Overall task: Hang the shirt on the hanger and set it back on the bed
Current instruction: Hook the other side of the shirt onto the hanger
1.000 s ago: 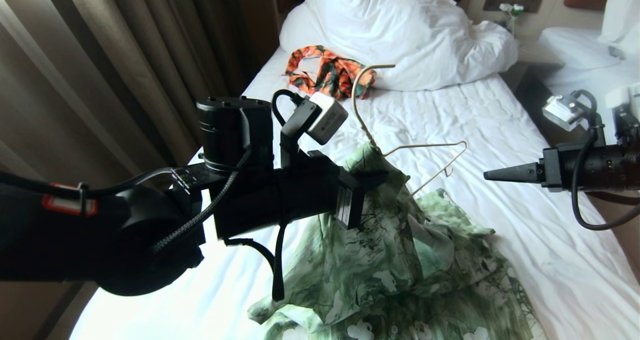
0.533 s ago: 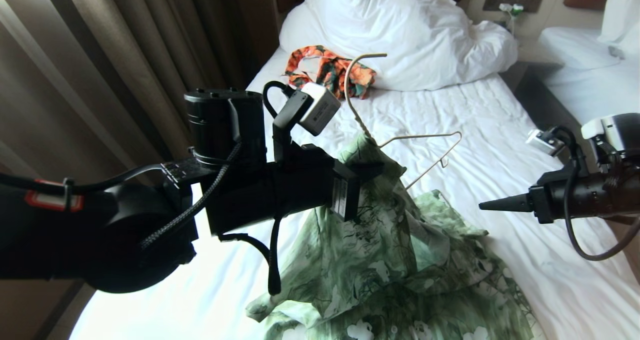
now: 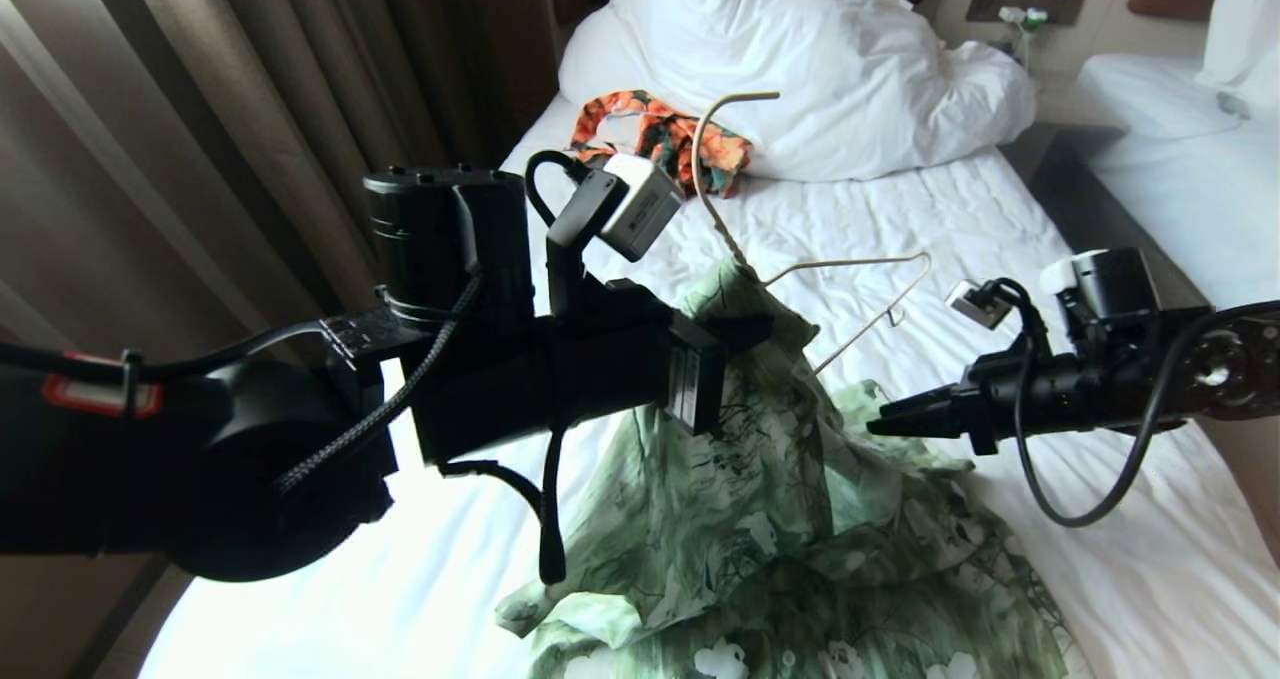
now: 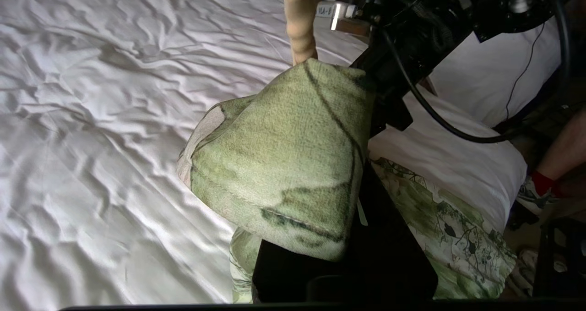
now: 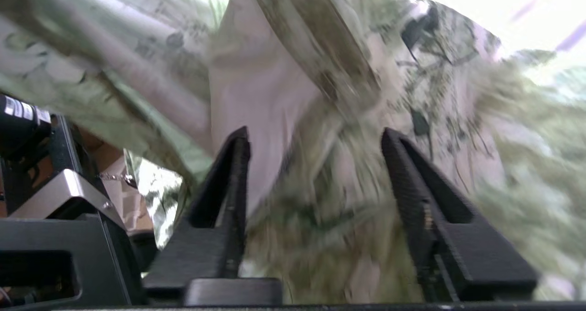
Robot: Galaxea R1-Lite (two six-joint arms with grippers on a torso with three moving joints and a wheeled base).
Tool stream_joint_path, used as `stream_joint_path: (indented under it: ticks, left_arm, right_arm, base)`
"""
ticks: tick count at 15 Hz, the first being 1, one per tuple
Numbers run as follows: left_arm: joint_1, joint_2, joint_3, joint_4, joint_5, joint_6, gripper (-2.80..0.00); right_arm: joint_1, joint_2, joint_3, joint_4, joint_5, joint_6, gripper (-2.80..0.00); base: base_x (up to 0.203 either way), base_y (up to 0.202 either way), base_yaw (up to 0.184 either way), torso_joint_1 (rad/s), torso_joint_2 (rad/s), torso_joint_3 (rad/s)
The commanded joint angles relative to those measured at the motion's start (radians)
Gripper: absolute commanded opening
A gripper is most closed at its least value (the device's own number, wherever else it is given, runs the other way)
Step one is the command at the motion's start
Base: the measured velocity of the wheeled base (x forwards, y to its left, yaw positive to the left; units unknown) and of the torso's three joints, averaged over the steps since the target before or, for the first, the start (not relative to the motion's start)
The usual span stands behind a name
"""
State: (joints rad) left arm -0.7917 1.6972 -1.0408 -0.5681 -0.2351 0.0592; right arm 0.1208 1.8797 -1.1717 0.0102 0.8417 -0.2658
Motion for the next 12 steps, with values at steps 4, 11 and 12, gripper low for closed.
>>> stream_joint_path:
  ticks: [4, 11, 12]
  left_arm:
    - [-0.011, 0.001, -0.008, -0.003, 0.022, 0.001, -2.8]
    - [-0.012, -0.01, -0.015, -0.003, 0.031, 0.005, -2.8]
    - [-0.012, -0.01, -0.015, -0.003, 0.031, 0.005, -2.8]
  right_arm:
    - [0.072, 0.089, 0.002, -0.134, 0.005, 0.112, 0.0]
    - [0.092, 0.144, -0.03, -0.217, -0.003, 0.271, 0.0]
    - [0.097, 0.151, -0.032, -0.256, -0.003, 0.306, 0.0]
  base:
    - [0.0, 0.0, 0.0, 0.0, 0.0, 0.0]
    - [0.0, 0.0, 0.0, 0.0, 0.0, 0.0]
    - [0.0, 0.0, 0.0, 0.0, 0.0, 0.0]
